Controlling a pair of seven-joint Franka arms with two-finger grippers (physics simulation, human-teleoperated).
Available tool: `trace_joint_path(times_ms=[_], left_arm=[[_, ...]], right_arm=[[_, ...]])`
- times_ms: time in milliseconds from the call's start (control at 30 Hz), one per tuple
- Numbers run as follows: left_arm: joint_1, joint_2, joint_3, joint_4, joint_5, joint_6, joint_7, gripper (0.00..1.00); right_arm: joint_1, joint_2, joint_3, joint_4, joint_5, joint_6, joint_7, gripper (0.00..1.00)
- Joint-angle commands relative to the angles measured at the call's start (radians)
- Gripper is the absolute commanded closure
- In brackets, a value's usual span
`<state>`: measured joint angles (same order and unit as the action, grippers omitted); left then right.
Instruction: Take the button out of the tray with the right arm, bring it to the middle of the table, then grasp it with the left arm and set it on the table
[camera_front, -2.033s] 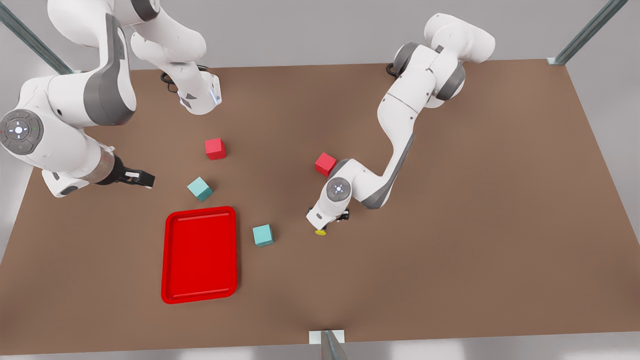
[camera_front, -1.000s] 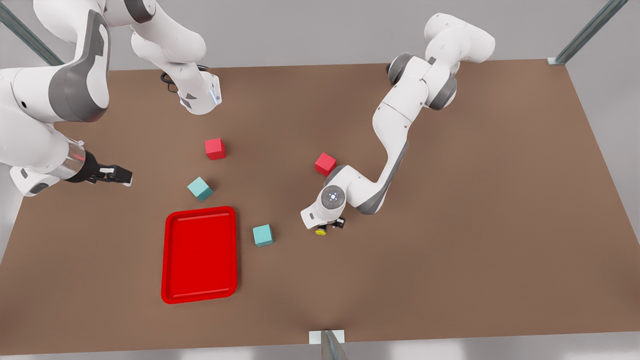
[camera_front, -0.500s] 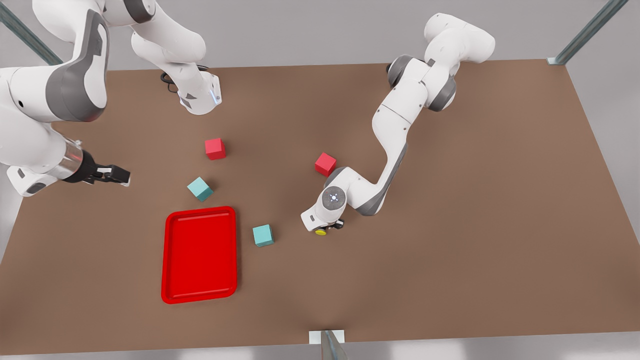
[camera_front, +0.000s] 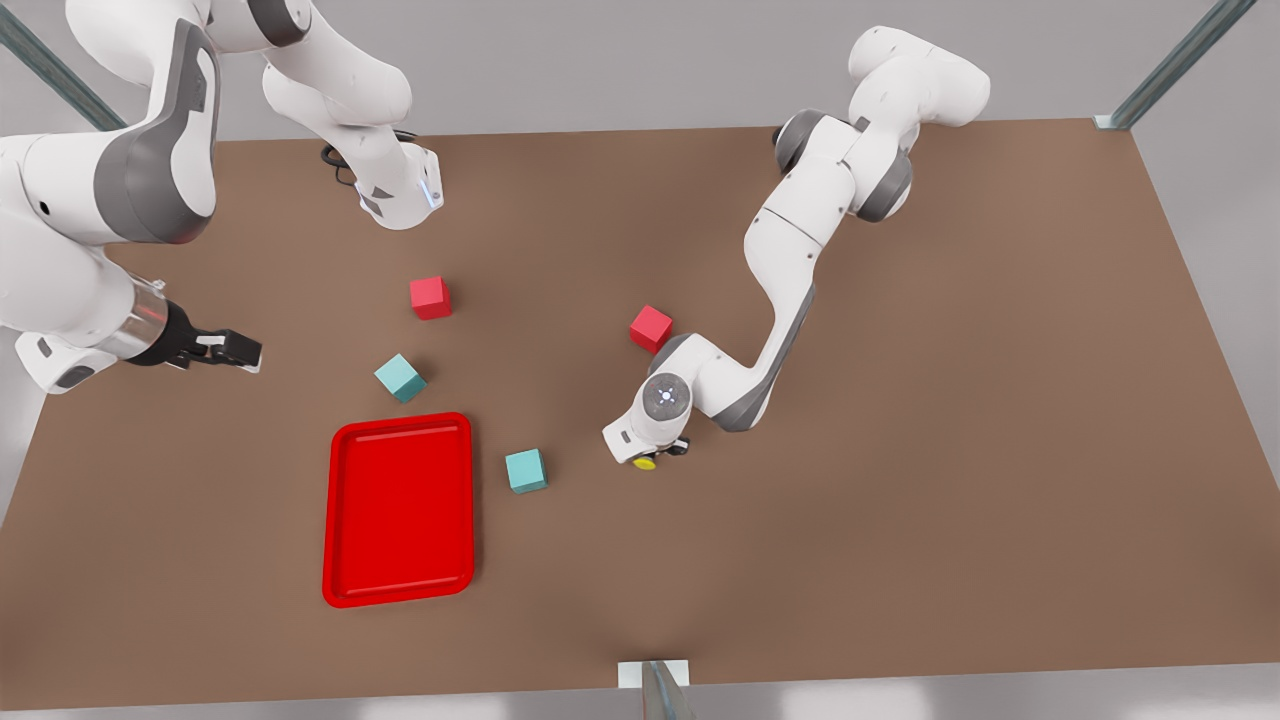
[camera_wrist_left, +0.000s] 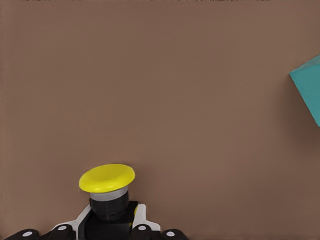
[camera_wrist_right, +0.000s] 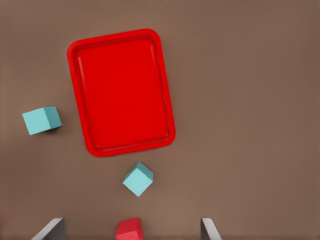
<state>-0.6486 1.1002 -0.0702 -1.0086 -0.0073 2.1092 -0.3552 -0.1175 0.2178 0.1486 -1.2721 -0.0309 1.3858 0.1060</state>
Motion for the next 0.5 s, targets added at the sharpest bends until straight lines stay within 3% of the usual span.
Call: trace_joint_path(times_ms=[0, 67, 133, 200, 333, 400, 467], left_arm=[[-0.002, -0.006, 0.009, 0.001, 0.000, -0.031, -0.022, 0.51], [-0.003, -0.026, 0.027, 0.001, 0.001, -0.037, -0.082, 0.51], [-0.066, -0.055, 0.122, 0.004, 0.000, -0.043, -0.283, 0.51], [-0.160, -0.075, 0.302, 0.005, 0.000, -0.043, -0.582, 0.51], [-0.364, -0.068, 0.705, -0.025, 0.009, -0.138, -1.249, 0.51], [-0.378, -0.065, 0.727, -0.025, 0.213, -0.277, -1.606, 0.51], [-0.424, -0.049, 0.725, -0.056, 0.421, -0.449, -1.880, 0.51]], right_arm=[[0.007, 0.000, 0.002, 0.000, 0.002, -0.001, -0.005, 0.00], [0.028, 0.014, 0.008, -0.001, 0.031, 0.001, -0.006, 0.00], [0.174, 0.051, 0.006, -0.003, 0.062, 0.001, -0.009, 0.00], [0.295, 0.123, 0.006, -0.009, 0.092, -0.002, -0.014, 0.00], [0.292, 0.193, 0.003, 0.011, 0.048, 0.050, -0.150, 0.00], [0.276, 0.284, -0.004, 0.014, 0.026, 0.229, -0.163, 0.00], [0.234, 0.288, -0.003, 0.010, 0.028, 0.239, -0.177, 0.00]])
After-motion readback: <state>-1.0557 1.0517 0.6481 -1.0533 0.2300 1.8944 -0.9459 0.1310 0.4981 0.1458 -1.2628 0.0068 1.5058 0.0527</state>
